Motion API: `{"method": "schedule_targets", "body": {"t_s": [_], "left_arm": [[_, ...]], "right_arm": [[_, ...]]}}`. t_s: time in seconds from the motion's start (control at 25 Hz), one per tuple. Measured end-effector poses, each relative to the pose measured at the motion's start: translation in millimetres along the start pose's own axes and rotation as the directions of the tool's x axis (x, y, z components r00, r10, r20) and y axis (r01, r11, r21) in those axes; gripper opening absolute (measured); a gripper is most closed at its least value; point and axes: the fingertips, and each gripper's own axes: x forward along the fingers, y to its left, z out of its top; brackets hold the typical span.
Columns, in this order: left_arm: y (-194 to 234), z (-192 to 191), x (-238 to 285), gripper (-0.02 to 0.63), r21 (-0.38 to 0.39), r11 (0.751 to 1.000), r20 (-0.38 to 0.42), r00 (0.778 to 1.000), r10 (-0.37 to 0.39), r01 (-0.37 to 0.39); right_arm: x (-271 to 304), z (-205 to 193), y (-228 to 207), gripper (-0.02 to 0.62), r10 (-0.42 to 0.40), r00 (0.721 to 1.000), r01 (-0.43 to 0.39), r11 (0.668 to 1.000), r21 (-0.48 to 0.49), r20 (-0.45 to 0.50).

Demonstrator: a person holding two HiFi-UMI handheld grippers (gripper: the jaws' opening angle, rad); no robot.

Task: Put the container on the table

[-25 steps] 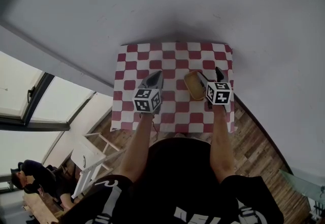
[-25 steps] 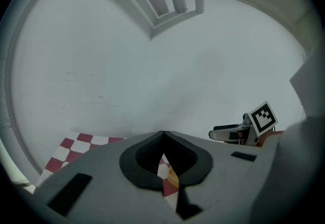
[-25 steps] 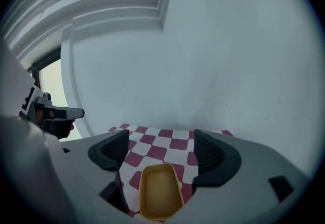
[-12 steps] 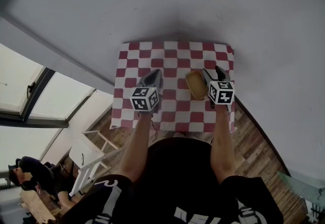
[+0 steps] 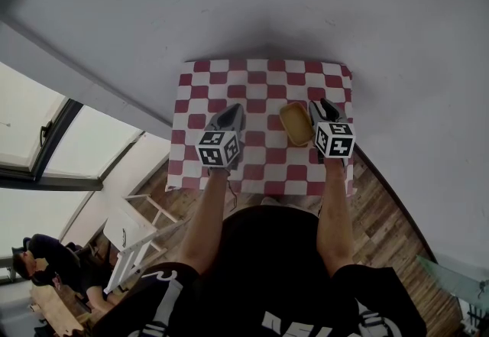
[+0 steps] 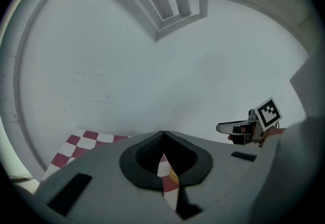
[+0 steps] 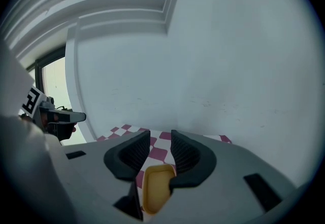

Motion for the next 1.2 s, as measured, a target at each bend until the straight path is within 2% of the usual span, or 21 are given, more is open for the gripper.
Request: {"method": "schedule_targets", "body": {"t_s": [0.44, 1.2], "left_arm": [[2, -2, -7, 0.025, 0.010, 1.000, -0.002, 1.000, 0.004, -0.003], [6, -7, -14, 0.025, 0.013, 1.000, -0.008, 1.000, 0.009, -0.009]], "right_arm": [[-8, 1, 3, 0.025, -0.022, 1.000, 0.022, 1.000, -0.006, 0.016], [-9, -11, 12, 0.014, 0.007, 1.000, -0.007, 1.000, 0.000, -0.013]]}}
